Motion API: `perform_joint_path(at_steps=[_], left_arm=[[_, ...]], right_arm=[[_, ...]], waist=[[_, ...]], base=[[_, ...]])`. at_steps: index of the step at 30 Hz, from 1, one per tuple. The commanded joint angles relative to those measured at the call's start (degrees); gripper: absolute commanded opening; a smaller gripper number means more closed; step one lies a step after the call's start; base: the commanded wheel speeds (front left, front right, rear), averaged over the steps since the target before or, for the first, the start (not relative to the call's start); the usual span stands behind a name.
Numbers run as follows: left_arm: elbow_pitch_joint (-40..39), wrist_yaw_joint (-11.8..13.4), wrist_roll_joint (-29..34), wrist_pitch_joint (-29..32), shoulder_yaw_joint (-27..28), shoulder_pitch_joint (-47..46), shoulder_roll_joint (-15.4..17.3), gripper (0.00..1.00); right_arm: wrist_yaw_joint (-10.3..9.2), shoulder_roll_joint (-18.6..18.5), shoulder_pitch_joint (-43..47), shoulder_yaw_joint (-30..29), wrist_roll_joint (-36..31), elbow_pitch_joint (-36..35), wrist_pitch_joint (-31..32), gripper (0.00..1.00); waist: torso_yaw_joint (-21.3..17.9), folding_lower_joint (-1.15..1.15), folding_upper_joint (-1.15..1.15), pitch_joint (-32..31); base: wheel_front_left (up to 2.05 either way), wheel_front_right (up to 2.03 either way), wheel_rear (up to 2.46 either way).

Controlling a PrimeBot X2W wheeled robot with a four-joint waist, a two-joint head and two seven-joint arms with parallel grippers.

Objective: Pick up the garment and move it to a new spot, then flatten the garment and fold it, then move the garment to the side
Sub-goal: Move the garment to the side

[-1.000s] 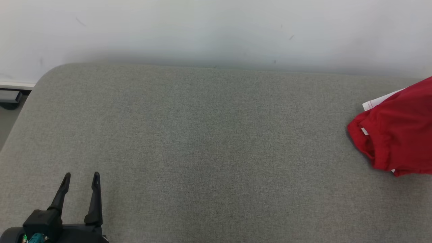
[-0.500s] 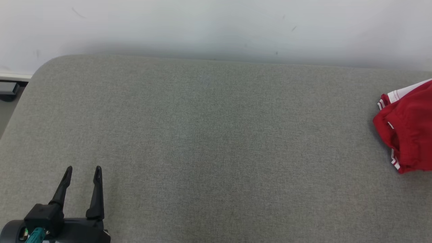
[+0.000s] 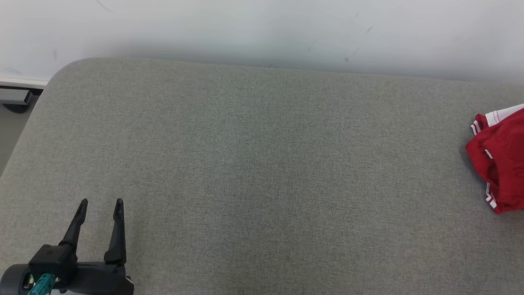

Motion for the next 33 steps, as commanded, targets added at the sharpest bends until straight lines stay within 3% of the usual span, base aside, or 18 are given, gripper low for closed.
perform_joint_path(at_steps=[1,7,8,9,10,18,24,33], left_arm=[[0.05,0.02,0.48,-0.34,0.23,-0.72,0.13,1.00],[0.11,0.01,0.65,-0.34,0.23,-1.02,0.10,1.00],[0.12,0.02,0.64,-0.34,0.30,-1.04,0.11,1.00],[0.14,-0.01,0.62,-0.34,0.34,-1.08,0.14,1.00],[0.15,-0.04,0.61,-0.34,0.38,-1.14,0.17,1.00],[0.44,-0.17,0.68,-0.34,0.72,-1.15,0.16,1.00],[0.12,0.21,0.72,-0.34,0.94,-0.02,-0.06,1.00],[-0.60,0.79,0.63,-0.34,1.85,2.55,1.03,1.00]], right_arm=[[-0.04,-0.46,0.45,-0.24,-0.36,0.19,0.11,0.00],[-0.04,-1.41,1.71,-1.55,-1.95,0.20,1.04,0.00],[-0.05,-1.44,1.91,-1.86,-2.01,0.20,1.47,0.09],[-0.05,-1.48,1.64,-2.16,-2.46,0.18,1.02,0.43],[-0.04,-1.75,1.27,-2.48,-2.89,0.17,0.13,1.00],[-0.04,-0.63,1.15,-4.93,-7.41,0.15,-3.69,1.00],[-0.05,3.20,2.12,-9.45,-3.81,-0.84,-14.02,1.00],[-0.05,6.37,9.08,-10.77,-0.69,-9.87,-30.72,1.00]], waist=[[0.06,0.00,-0.01,0.09],[0.25,0.00,-0.01,0.48],[0.25,0.00,-0.01,0.54],[0.26,0.00,-0.01,0.60],[0.27,0.00,-0.01,0.67],[0.10,0.00,-0.01,0.15],[-0.06,0.00,-0.01,-1.47],[-0.73,0.00,-0.01,-5.63]], base=[[0.00,0.00,0.00],[0.00,0.00,0.00],[0.00,0.00,0.00],[0.00,0.00,0.00],[0.00,0.00,0.00],[0.00,0.00,0.00],[0.00,0.00,0.00],[0.00,0.00,0.00]])
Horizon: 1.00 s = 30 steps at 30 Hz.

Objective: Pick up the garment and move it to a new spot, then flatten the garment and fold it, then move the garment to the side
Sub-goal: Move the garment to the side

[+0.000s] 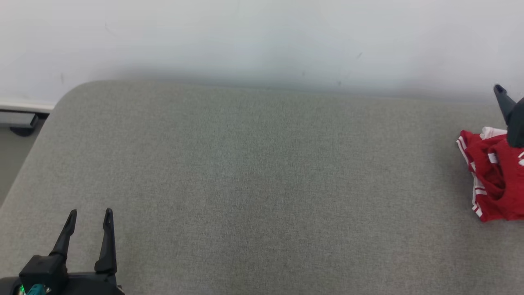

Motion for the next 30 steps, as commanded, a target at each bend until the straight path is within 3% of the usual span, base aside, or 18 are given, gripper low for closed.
perform_joint_path(at_steps=[1,9,16,22,30], left_arm=[[-0.24,0.15,0.46,-0.33,0.23,0.91,0.71,1.00],[-1.89,1.10,-0.06,1.18,1.01,3.69,2.27,1.00],[-3.81,2.00,-0.82,2.09,1.88,6.39,3.24,1.00],[-5.42,2.99,-1.44,2.57,2.90,8.24,3.90,1.00],[-6.76,4.19,-2.56,2.68,3.98,10.12,3.98,1.00]], right_arm=[[-0.05,0.23,2.00,-0.41,0.94,-1.12,-2.70,1.00],[-0.05,1.05,8.72,-1.36,3.24,-8.19,-15.38,1.00],[-0.05,0.94,14.39,-4.52,2.93,-11.60,-20.55,1.00],[-0.05,2.30,19.66,-11.81,-2.24,-17.10,-21.13,1.00],[-0.05,7.51,30.10,-27.55,-14.15,-26.74,-21.14,1.00]], waist=[[-0.37,0.00,0.01,-1.81],[-0.78,0.00,0.01,-5.14],[-1.45,0.00,0.01,-7.07],[-2.65,0.00,0.01,-7.73],[-4.73,0.00,0.01,-8.24]], base=[[0.00,0.00,0.00],[0.00,0.00,0.00],[0.00,0.00,0.00],[0.00,0.00,0.00],[0.00,0.00,0.00]])
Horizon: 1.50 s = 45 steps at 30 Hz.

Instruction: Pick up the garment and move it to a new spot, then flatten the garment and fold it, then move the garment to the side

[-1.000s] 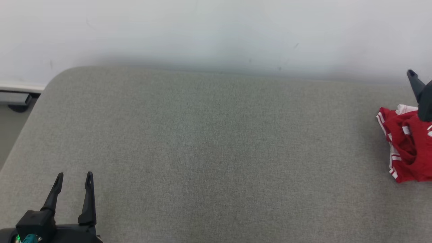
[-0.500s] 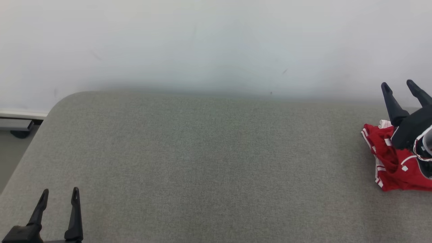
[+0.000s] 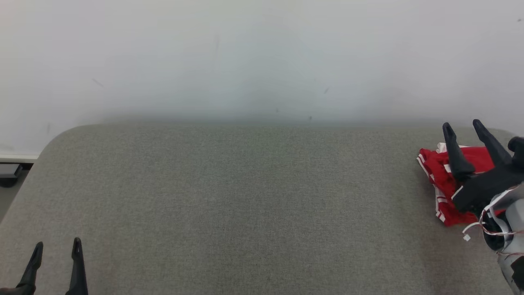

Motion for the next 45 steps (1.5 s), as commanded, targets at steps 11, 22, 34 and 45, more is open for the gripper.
perform_joint_path(at_steps=[11,22,34,45], left_arm=[[-1.10,1.19,-1.41,-0.33,0.85,1.73,0.05,1.00],[-1.06,1.73,-1.78,-0.17,0.84,1.33,0.59,1.00],[-1.09,1.45,-2.65,0.54,0.76,1.74,1.35,1.00],[-2.63,1.01,-3.72,4.73,0.24,2.05,2.96,1.00]], right_arm=[[-0.05,9.32,12.41,-14.57,-10.99,-9.88,0.28,1.00],[-0.04,16.89,21.14,-20.18,-16.52,-18.93,2.66,1.00],[-0.04,18.41,22.88,-19.30,-19.32,-20.68,4.44,1.00],[-0.04,19.47,23.83,-20.71,-22.29,-24.41,9.48,1.00]], waist=[[-2.56,0.00,0.00,-0.64],[-2.89,0.00,0.00,-1.07],[-3.74,0.00,0.00,-1.47],[-3.97,0.00,0.00,-1.47]], base=[[0.00,0.00,0.00],[0.00,0.00,0.00],[0.00,0.00,0.00],[0.00,0.00,0.00]])
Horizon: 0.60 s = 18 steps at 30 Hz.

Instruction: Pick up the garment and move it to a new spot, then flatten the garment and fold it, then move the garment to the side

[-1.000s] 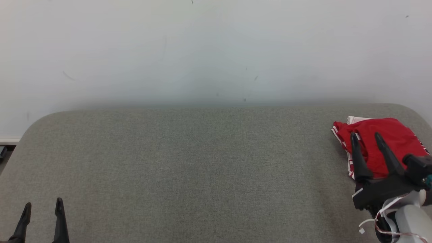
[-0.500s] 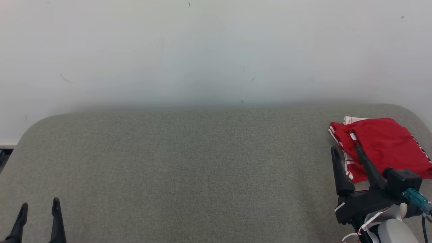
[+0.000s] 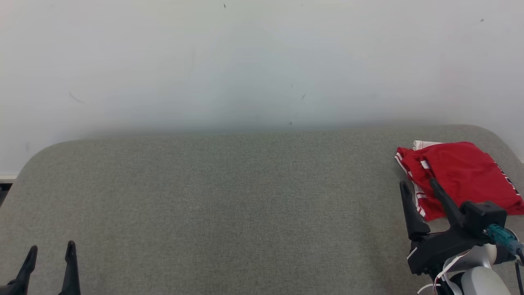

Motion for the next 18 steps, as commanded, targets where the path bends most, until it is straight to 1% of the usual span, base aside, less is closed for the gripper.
perform_joint_path(at_steps=[1,18], left_arm=[[-0.42,0.24,-0.52,-0.38,0.31,0.64,0.25,1.00],[-2.20,0.81,-1.40,-1.79,0.09,0.50,-0.06,1.00]], right_arm=[[-0.04,0.07,0.54,-0.17,0.00,-0.46,0.33,1.00],[-0.04,0.52,1.05,-0.20,-0.06,-2.05,1.48,1.00]], waist=[[0.05,0.00,0.00,-0.03],[-0.61,0.00,0.00,-0.01]], base=[[0.00,0.00,0.00],[0.00,0.00,0.00]])
